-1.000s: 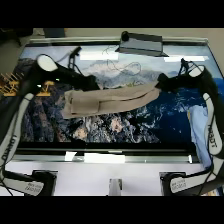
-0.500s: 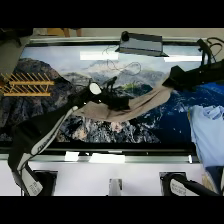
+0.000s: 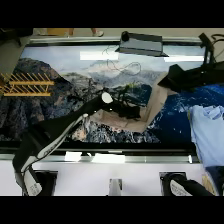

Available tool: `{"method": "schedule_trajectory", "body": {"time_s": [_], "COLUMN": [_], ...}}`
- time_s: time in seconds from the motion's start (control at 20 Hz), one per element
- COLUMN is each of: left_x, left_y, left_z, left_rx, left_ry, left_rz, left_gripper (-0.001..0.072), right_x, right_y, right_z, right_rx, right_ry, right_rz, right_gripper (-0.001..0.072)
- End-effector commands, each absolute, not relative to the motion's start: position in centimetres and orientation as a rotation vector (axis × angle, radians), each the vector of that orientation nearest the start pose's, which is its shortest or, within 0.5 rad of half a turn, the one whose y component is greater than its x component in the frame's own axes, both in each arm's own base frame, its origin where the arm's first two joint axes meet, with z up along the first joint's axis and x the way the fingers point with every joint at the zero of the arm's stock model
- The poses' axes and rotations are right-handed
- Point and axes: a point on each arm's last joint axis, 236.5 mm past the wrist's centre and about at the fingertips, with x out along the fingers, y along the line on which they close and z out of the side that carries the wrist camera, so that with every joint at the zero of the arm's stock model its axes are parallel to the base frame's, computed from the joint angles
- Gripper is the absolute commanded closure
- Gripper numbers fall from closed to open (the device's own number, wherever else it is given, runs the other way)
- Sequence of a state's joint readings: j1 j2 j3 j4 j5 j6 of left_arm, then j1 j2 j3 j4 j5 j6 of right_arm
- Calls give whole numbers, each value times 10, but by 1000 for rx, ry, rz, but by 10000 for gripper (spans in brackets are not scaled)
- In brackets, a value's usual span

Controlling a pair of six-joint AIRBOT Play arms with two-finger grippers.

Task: Fold the shirts.

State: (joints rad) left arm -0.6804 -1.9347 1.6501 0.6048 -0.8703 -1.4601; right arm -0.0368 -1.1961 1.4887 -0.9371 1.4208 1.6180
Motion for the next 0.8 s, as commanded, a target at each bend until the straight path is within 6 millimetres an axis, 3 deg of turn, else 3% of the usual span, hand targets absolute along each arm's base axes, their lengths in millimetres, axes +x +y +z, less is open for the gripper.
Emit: {"method": "schedule_trajectory", "body": {"time_s": [0.0, 0.15, 0.25, 0.35, 0.4, 0.45, 0.5, 0.6, 0.65, 0.75], "left_x": [406, 446, 452, 443, 433, 421, 408, 385, 376, 367], "left_y": [-393, -280, -218, -169, -152, -140, -134, -129, -128, -127], "left_z": [12, 98, 160, 220, 246, 267, 281, 301, 307, 315], "left_rx": [-281, -210, -227, -251, -254, -252, -246, -227, -215, -202], "left_ry": [1205, 1041, 923, 796, 739, 696, 670, 642, 633, 614], "left_rz": [-794, -647, -565, -501, -478, -464, -460, -463, -463, -468], "left_gripper": [678, 677, 677, 677, 677, 677, 677, 676, 676, 676], "right_x": [383, 389, 388, 391, 395, 397, 394, 384, 381, 380], "right_y": [180, 232, 265, 305, 326, 345, 361, 367, 356, 303], "right_z": [168, 128, 88, 48, 30, 18, 10, 7, 9, 8], "right_rx": [460, 385, 368, 380, 389, 409, 442, 455, 417, 298], "right_ry": [1091, 1151, 1231, 1277, 1267, 1261, 1266, 1308, 1327, 1383], "right_rz": [535, 582, 592, 604, 612, 624, 637, 658, 660, 596], "right_gripper": [669, 668, 668, 665, 537, 220, 29, 40, 41, 54]}}
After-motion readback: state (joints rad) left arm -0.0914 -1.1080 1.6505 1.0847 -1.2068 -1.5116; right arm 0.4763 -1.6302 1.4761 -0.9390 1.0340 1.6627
